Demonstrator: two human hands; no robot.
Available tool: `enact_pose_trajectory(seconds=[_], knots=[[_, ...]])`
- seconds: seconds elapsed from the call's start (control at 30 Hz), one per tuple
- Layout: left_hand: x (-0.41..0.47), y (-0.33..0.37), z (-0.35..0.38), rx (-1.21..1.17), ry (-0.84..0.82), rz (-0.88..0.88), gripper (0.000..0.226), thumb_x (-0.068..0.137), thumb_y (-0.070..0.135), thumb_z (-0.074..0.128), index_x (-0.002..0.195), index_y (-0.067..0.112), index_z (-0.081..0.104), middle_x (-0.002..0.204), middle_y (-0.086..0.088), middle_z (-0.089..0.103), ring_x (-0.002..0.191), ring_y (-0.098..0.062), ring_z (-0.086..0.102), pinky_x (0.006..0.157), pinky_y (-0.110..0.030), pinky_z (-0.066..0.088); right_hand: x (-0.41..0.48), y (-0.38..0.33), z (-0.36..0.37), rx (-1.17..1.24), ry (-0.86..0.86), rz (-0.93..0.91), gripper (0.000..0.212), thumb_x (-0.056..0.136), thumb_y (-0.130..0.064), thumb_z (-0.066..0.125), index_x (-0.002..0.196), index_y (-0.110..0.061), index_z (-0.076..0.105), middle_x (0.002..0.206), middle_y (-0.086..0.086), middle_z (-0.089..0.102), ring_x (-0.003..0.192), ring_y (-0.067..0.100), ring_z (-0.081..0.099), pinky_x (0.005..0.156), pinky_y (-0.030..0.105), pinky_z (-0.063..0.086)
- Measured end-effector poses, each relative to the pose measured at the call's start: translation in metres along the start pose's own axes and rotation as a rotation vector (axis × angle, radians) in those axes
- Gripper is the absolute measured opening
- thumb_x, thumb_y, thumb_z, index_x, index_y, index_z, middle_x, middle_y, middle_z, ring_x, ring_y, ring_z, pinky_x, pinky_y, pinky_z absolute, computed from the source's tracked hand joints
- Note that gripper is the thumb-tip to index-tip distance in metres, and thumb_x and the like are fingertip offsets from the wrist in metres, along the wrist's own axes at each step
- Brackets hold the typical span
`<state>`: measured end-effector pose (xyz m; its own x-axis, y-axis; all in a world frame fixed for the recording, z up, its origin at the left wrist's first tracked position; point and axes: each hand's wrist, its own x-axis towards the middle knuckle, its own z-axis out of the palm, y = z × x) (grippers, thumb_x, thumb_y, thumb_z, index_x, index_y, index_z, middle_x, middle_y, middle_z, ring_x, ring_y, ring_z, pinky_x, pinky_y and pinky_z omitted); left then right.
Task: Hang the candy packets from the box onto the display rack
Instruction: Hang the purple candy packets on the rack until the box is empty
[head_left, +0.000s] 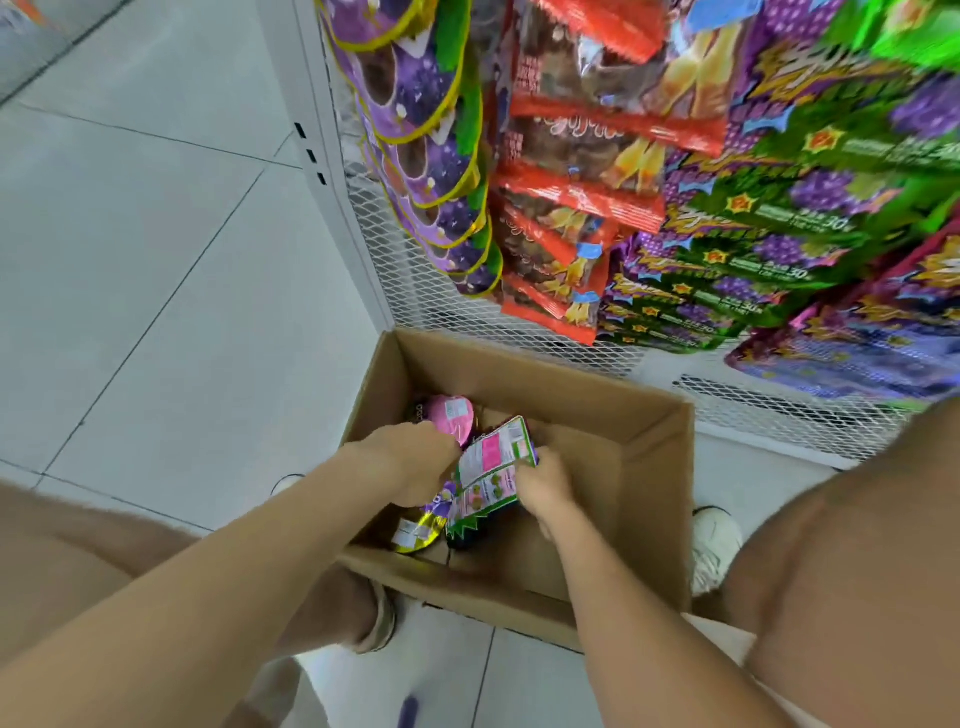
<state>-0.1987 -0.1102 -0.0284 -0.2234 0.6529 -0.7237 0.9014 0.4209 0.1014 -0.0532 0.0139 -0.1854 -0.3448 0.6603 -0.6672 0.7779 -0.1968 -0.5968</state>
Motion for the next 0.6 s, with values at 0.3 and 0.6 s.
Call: enact_pose_trajectory(seconds=[0.3, 0.6], knots=[[-0.041, 0.028, -0.019, 0.089, 0.234, 0.089, 0.094, 0.080, 0.026, 0.084, 0.158, 0.031, 0.032, 0.155, -0.003, 0.044, 0.135, -0.034, 0.054, 0.103, -0.049, 0.048, -0.086, -0.078, -0.124, 0.125, 0.261, -0.069, 0.013, 0.082, -0.018, 0.074, 0.070, -0.013, 0.074, 0.075, 0.005, 0.077, 0.073, 0.026, 0.074, 0.065, 0.031, 0.056], [-0.118, 0.058, -0.096, -0.834, 0.852, 0.414, 0.017, 0.086, 0.024, 0.089, 0.081, 0.026, 0.072, 0.071, 0.015, 0.067, 0.068, -0.005, 0.061, 0.067, -0.025, 0.046, -0.163, -0.098, -0.225, 0.049, -0.155, -0.159, 0.013, 0.100, -0.006, 0.063, 0.088, -0.006, 0.068, 0.087, 0.018, 0.076, 0.067, 0.022, 0.069, 0.069, 0.041, 0.064]])
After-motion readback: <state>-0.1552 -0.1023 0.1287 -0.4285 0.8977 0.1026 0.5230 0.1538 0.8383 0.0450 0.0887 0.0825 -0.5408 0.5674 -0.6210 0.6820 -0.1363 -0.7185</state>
